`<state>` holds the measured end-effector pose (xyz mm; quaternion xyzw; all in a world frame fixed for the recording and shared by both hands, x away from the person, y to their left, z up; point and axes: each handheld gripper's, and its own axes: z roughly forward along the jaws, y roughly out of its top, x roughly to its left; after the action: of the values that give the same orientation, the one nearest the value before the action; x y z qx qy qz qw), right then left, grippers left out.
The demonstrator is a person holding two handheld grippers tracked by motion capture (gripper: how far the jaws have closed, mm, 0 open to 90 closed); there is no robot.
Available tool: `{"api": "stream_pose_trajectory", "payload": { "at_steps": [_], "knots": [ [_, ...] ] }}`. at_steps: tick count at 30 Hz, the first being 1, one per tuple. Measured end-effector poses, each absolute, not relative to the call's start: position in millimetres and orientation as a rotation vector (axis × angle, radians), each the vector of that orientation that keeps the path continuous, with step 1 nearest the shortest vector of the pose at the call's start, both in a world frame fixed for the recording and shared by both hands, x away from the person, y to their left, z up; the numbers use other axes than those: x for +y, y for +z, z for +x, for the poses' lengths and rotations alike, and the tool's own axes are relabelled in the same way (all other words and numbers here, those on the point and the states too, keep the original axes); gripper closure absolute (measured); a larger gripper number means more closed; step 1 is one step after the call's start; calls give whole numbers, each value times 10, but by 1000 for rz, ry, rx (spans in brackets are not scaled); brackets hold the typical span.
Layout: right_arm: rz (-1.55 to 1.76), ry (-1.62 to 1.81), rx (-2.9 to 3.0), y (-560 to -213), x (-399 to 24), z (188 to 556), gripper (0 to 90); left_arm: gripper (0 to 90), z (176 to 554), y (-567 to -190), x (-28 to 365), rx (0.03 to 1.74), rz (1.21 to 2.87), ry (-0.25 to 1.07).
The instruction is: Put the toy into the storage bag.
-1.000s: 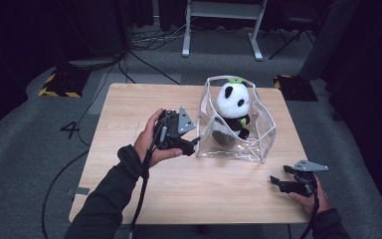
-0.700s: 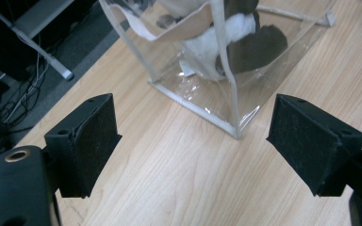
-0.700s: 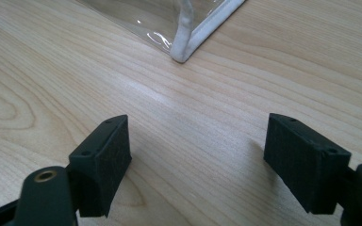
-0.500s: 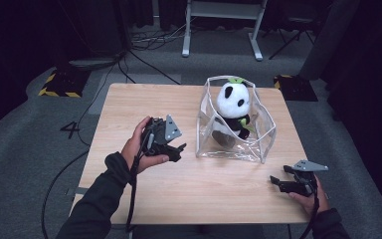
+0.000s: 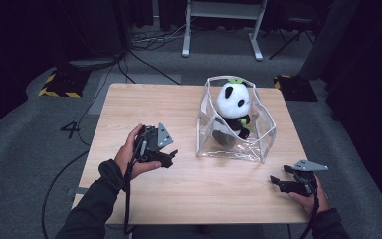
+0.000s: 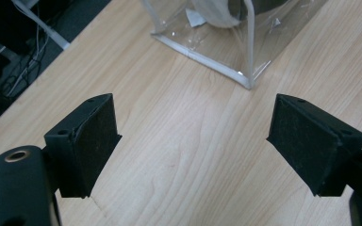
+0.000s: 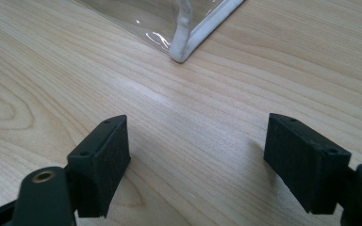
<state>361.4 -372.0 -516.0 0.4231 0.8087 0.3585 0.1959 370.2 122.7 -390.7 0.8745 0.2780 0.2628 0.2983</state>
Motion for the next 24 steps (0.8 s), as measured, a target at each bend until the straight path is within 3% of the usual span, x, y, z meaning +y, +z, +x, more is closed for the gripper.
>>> {"api": "stream_pose_trajectory", "payload": {
  "at_steps": [24],
  "knots": [
    [1186,1003,2265,-5160,-3720,3614,228,163,3627,-4261,1574,833,2359,668]
  ]
}}
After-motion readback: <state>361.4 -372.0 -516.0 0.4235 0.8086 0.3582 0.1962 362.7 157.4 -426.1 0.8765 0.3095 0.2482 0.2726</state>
